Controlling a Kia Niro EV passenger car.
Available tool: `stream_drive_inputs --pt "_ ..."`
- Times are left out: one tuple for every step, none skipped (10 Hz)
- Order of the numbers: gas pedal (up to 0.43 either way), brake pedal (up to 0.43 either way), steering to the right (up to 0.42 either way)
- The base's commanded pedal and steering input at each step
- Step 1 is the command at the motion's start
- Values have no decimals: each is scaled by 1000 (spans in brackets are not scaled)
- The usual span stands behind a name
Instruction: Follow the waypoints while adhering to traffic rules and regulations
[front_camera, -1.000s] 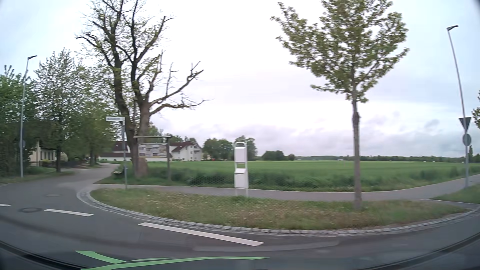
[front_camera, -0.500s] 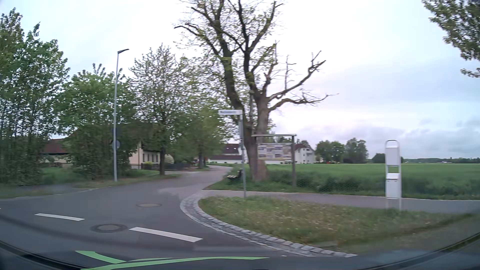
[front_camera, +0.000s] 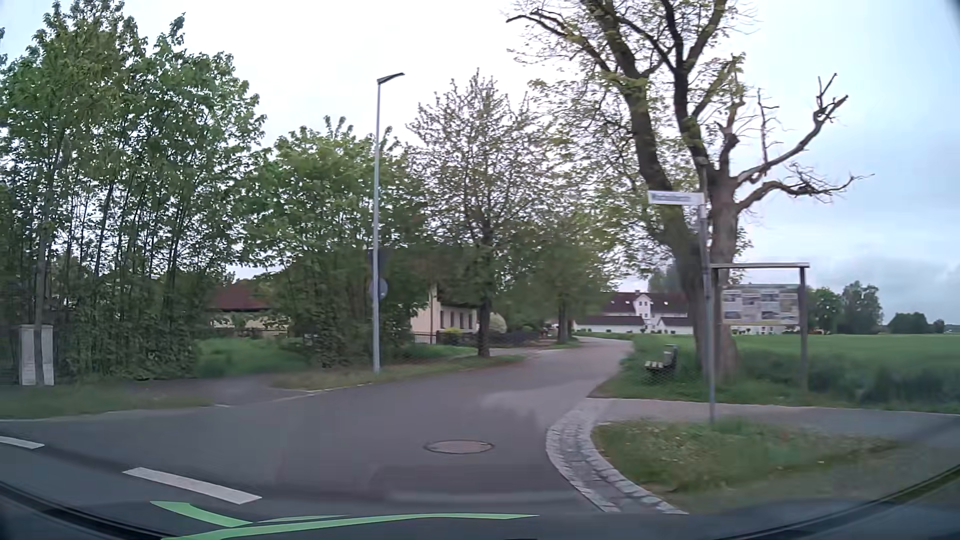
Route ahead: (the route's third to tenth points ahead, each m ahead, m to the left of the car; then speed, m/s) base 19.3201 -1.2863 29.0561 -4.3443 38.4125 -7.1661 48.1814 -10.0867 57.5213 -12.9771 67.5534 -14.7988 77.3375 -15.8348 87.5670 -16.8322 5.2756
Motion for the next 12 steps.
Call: stream_drive_inputs --pt "189 0 -198" --pt "189 0 -146" --pt "189 0 -77" --pt "189 0 -12" --pt "189 0 23" --pt "189 0 60" --pt "197 0 83" --pt "197 0 110" --pt "197 0 133" --pt "197 0 150" --pt "197 0 167" --pt "197 0 173"
